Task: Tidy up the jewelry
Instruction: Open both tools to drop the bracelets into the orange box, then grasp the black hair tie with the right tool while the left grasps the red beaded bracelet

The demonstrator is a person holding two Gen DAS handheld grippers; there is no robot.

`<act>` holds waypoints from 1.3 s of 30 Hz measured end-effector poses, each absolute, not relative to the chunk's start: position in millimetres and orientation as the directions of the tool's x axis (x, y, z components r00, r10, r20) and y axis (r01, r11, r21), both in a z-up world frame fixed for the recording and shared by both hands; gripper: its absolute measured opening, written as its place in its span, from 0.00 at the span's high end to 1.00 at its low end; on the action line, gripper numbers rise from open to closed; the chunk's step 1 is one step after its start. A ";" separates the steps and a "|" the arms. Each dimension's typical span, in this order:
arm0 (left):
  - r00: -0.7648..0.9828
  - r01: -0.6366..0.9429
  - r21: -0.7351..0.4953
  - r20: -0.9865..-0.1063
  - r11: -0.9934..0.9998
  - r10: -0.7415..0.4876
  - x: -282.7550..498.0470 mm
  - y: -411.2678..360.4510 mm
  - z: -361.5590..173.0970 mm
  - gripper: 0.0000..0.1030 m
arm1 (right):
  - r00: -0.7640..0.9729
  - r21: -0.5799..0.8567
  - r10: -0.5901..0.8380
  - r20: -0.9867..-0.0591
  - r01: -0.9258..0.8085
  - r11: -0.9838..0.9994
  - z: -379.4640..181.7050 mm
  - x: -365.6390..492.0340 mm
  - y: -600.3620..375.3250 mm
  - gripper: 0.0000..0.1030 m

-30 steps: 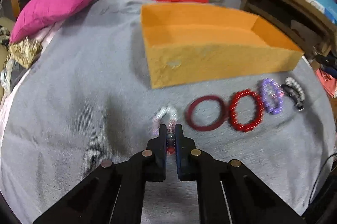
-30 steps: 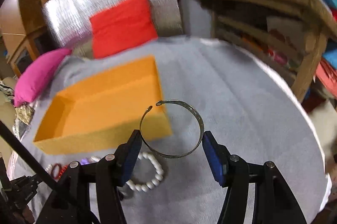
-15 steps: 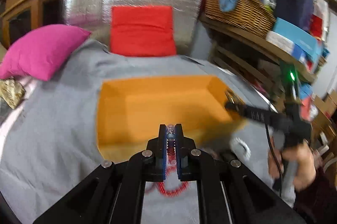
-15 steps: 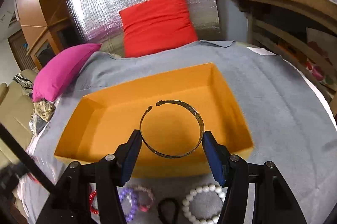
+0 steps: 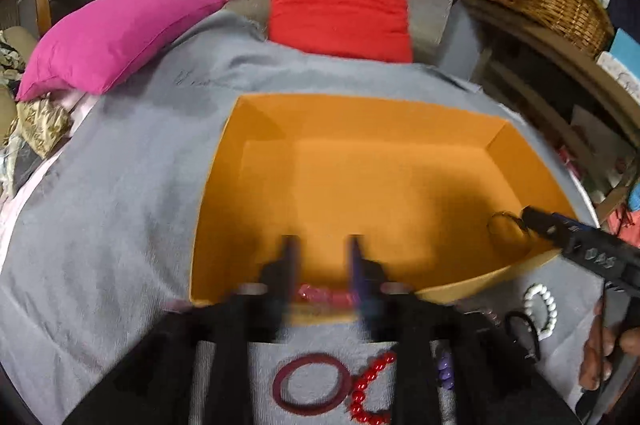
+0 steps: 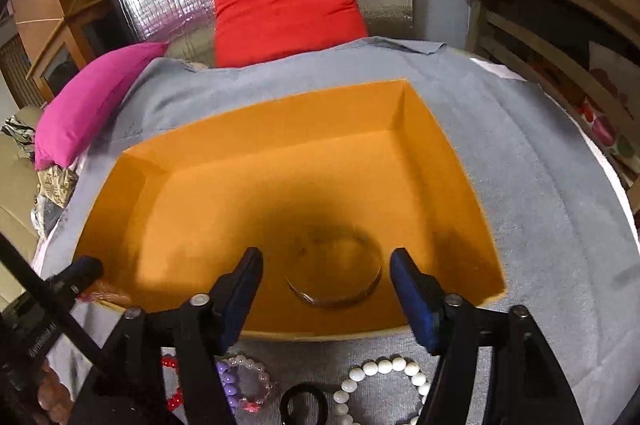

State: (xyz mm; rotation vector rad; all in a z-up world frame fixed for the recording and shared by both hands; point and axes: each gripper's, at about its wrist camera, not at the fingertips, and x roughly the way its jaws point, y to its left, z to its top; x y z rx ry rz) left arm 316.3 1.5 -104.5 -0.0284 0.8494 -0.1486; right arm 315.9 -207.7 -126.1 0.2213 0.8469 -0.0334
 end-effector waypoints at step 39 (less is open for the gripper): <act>0.607 0.125 0.088 -0.795 0.988 -0.006 218.3 15.3 -128.9 0.29 | 0.499 0.522 0.397 -0.771 0.137 0.842 -175.2 222.2 -230.3 0.61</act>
